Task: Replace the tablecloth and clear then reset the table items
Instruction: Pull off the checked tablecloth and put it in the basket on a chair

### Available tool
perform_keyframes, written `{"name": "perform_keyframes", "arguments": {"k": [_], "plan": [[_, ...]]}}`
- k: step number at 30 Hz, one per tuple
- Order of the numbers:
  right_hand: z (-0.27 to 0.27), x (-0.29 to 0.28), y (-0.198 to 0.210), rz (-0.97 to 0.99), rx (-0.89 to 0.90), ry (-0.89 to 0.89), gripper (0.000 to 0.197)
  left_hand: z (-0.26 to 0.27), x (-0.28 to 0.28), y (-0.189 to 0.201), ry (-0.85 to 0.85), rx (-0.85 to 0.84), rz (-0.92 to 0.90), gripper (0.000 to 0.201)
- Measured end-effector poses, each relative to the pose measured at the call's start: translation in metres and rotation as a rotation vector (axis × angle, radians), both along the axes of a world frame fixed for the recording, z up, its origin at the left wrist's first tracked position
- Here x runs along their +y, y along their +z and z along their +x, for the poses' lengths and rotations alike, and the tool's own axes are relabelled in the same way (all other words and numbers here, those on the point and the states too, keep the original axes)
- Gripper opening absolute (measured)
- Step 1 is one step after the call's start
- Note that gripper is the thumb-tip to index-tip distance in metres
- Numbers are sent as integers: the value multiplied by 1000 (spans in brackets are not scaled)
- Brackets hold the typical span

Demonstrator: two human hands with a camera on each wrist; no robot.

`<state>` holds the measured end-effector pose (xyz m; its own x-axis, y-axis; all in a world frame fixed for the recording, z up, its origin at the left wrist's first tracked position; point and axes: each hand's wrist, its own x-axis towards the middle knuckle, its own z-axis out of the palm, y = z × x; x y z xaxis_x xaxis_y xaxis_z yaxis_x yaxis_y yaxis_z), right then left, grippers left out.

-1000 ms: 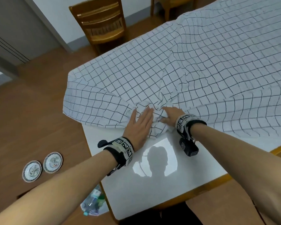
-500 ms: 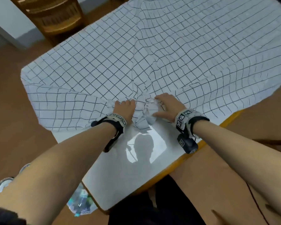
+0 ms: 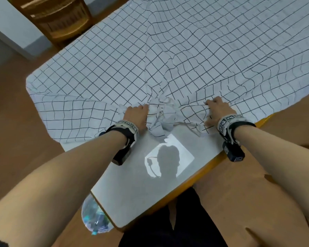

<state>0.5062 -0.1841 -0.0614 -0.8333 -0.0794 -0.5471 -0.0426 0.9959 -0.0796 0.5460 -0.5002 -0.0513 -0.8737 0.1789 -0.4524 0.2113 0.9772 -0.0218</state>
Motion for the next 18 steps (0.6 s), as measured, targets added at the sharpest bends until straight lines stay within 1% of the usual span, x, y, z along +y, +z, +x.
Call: {"name": "perform_keyframes", "arguments": {"k": [2,4,6,8,9,11,14,16,17,18], "plan": [[-1,-4,-4,-22,39,-32,75,1,-1,-2,1,18,4,75],[-3,-7,-5,-33,82,-28,60,1,-1,-4,4,27,18,74],[-5,-11,-5,-35,87,-15,46,1,-1,-5,-1,39,33,73],[-5,-18,-5,-31,39,-8,41,1,-2,-5,-6,48,29,72],[-5,-22,-4,-37,16,-28,40,1,-2,-4,-9,48,22,71],[-7,-28,1,-83,32,-106,37,1,-2,-1,-14,40,11,66],[-15,-42,24,-256,154,-275,25,0,-1,4,-28,27,-12,57],[-23,-63,47,-412,328,-376,30,1,0,9,-52,10,-41,52],[-27,-76,60,-498,439,-394,33,1,1,11,-66,-2,-56,50],[-31,-89,70,-591,516,-360,32,1,1,12,-77,-11,-70,48]]}}
